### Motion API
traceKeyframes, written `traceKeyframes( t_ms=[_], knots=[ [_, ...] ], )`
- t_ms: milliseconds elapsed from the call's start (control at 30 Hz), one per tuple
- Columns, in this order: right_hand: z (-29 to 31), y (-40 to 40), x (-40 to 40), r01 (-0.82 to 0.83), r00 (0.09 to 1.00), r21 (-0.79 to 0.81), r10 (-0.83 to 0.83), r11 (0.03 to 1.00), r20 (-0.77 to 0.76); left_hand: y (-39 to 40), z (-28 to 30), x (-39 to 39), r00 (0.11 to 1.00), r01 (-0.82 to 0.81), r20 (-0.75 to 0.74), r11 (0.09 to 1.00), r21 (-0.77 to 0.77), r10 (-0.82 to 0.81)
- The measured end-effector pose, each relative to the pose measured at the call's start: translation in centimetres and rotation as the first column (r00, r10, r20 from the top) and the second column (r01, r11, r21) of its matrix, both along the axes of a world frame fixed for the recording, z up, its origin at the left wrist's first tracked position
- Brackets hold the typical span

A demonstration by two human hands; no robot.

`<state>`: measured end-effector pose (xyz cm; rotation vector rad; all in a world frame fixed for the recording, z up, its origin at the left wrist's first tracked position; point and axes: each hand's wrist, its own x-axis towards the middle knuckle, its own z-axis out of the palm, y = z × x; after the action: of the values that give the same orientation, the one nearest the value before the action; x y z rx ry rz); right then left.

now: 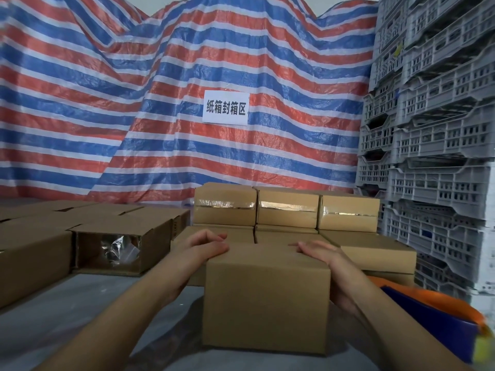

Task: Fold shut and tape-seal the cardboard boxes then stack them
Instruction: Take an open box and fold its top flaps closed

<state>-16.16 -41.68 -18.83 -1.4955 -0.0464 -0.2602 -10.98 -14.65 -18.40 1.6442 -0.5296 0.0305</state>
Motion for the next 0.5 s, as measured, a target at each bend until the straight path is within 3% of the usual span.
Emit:
traceKeyframes(
  t_ms=[67,167,267,400,500],
  knots=[
    [0.1,0.1,-0.2,0.005,1.0,0.004,-0.005,1.0,-0.004,0.3,1.4,-0.3,0.998,-0.042,0.059,0.986,0.164,0.033],
    [0.2,0.3,-0.3,0.027,1.0,0.01,-0.027,1.0,-0.008,-0.5,4.1,-1.8,0.962,-0.175,0.267,0.889,0.424,0.062],
    [0.2,0.5,-0.5,0.022,1.0,0.027,-0.022,0.999,-0.006,-3.2,5.7,-4.1,0.878,-0.222,0.469,0.783,0.581,-0.098],
    [0.2,0.4,-0.9,-0.005,1.0,0.026,0.004,1.0,0.005,-6.5,5.2,-5.4,0.833,-0.275,0.454,0.476,0.835,-0.315],
    [0.4,0.7,-1.3,0.024,1.0,0.023,-0.023,0.999,-0.017,-6.8,3.7,-5.3,0.84,-0.322,0.437,0.352,0.879,-0.321]
  ],
)
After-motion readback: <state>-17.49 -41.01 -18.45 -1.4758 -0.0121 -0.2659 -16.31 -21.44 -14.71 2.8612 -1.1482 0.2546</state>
